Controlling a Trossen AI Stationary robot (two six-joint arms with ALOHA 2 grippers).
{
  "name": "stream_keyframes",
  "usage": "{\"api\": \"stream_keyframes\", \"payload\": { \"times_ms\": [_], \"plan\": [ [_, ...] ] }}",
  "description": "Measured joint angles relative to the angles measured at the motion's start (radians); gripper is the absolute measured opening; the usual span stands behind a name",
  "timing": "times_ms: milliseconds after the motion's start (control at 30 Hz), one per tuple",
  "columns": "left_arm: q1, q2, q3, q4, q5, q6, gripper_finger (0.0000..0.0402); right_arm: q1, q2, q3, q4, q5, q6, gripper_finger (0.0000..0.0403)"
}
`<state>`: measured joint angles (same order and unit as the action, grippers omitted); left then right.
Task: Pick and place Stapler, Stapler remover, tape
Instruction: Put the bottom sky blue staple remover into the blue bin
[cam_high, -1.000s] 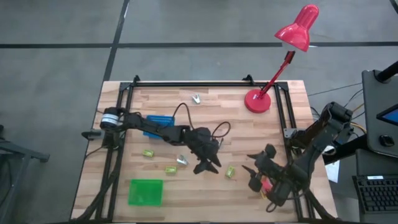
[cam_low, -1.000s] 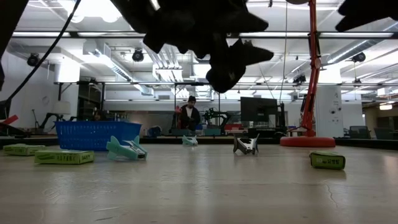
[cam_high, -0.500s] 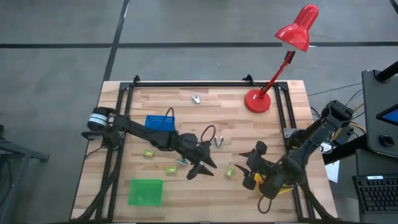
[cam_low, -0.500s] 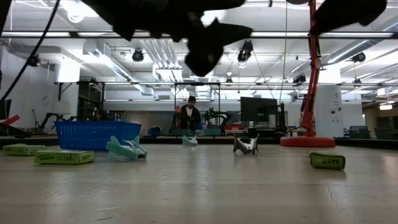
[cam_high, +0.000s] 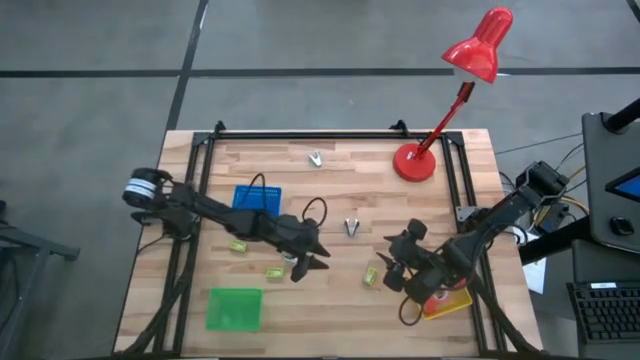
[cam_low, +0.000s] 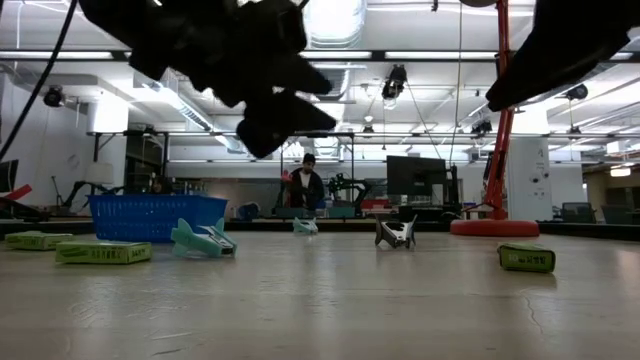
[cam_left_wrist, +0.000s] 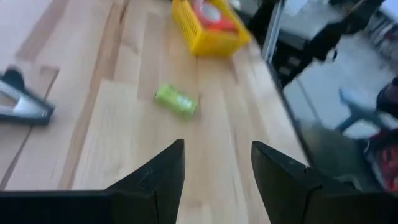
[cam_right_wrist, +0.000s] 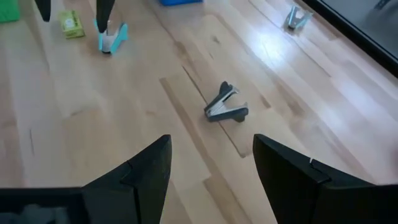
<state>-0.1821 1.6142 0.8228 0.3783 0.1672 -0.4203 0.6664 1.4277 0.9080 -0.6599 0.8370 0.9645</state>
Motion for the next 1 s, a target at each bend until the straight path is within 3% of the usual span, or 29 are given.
{"api": "stream_keyframes", "payload": {
  "times_ms": [133, 333, 633, 1000],
  "plan": [
    [0.001, -0.049, -0.004, -0.218, -0.004, 0.099, 0.0186, -0.016, 0.0, 0.007, 0.01, 0.0, -0.043, 0.0219],
    [0.006, -0.096, -0.006, -0.486, -0.209, 0.256, 0.0186, -0.039, 0.0, 0.018, 0.016, 0.0, -0.118, 0.0219],
    [0.008, -0.1, -0.015, -0.641, -0.178, 0.236, 0.0186, -0.063, -0.001, 0.034, 0.016, -0.008, -0.161, 0.0219],
    [0.015, -0.07, -0.027, -0.611, -0.183, 0.255, 0.0181, -0.066, -0.001, 0.034, 0.017, -0.007, -0.195, 0.0219]
  ]
}}
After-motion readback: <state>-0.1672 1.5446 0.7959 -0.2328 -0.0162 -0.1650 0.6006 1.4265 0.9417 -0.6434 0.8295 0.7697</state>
